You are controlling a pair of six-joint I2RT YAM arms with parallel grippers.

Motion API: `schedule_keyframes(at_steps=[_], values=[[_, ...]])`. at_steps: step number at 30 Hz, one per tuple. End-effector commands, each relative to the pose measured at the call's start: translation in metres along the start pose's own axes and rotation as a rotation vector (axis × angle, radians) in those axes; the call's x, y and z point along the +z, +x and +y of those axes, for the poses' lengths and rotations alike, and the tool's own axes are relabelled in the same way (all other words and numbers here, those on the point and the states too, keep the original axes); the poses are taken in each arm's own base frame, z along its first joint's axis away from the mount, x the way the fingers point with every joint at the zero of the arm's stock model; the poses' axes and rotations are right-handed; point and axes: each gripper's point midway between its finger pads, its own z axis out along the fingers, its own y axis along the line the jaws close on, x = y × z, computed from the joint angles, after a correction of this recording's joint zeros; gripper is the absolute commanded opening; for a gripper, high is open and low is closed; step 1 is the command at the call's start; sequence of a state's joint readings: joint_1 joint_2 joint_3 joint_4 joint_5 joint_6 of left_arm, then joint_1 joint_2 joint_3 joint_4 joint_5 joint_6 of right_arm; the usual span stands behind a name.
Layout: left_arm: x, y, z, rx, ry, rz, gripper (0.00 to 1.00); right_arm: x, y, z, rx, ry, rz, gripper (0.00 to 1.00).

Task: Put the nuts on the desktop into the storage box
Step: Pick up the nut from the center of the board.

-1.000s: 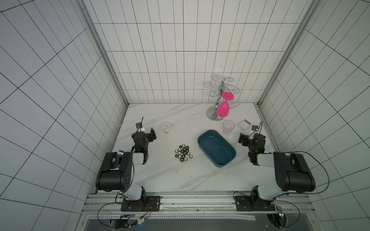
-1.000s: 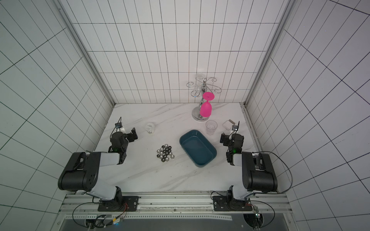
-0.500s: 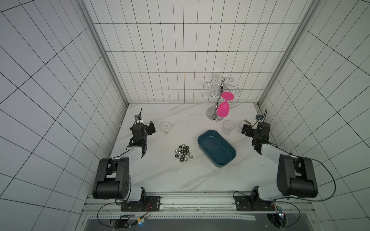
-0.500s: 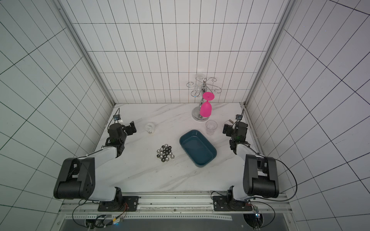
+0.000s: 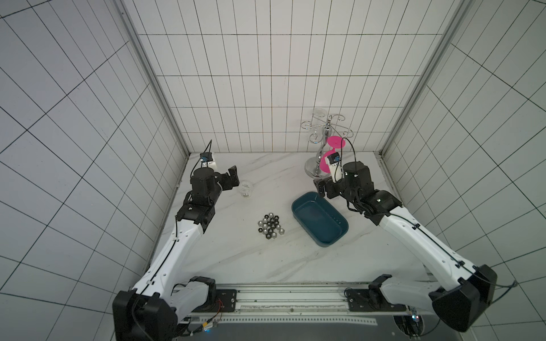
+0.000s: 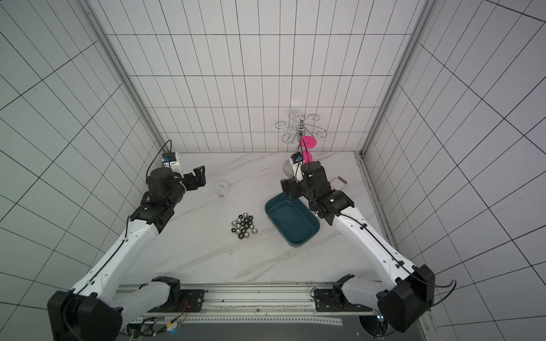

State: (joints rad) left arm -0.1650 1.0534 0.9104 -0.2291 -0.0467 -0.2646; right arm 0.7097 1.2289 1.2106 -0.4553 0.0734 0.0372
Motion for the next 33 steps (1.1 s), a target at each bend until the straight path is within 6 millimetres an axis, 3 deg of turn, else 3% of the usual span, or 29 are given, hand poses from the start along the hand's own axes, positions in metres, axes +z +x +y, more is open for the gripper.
schedule_keyframes(at_steps=[1,5,9,15,20,33], values=[[-0.015,0.046,-0.003,-0.072,0.044,0.139,0.99,-0.011,0.045,0.063,-0.004,-0.18,0.231,1.0],[-0.03,0.065,-0.025,-0.118,0.172,0.172,0.99,0.002,0.084,0.126,-0.142,-0.265,0.307,1.0],[-0.036,0.076,-0.024,-0.088,0.16,0.2,0.99,0.024,0.122,0.149,-0.2,-0.268,0.418,0.93],[-0.036,0.078,-0.022,-0.077,0.152,0.21,0.98,0.06,0.159,0.153,-0.252,-0.226,0.508,0.88],[-0.033,0.081,-0.024,-0.07,0.156,0.241,0.99,0.088,0.183,0.163,-0.282,-0.231,0.587,0.76],[-0.034,0.087,-0.017,-0.028,0.128,0.257,0.98,0.133,0.208,0.16,-0.269,-0.242,0.664,0.67]])
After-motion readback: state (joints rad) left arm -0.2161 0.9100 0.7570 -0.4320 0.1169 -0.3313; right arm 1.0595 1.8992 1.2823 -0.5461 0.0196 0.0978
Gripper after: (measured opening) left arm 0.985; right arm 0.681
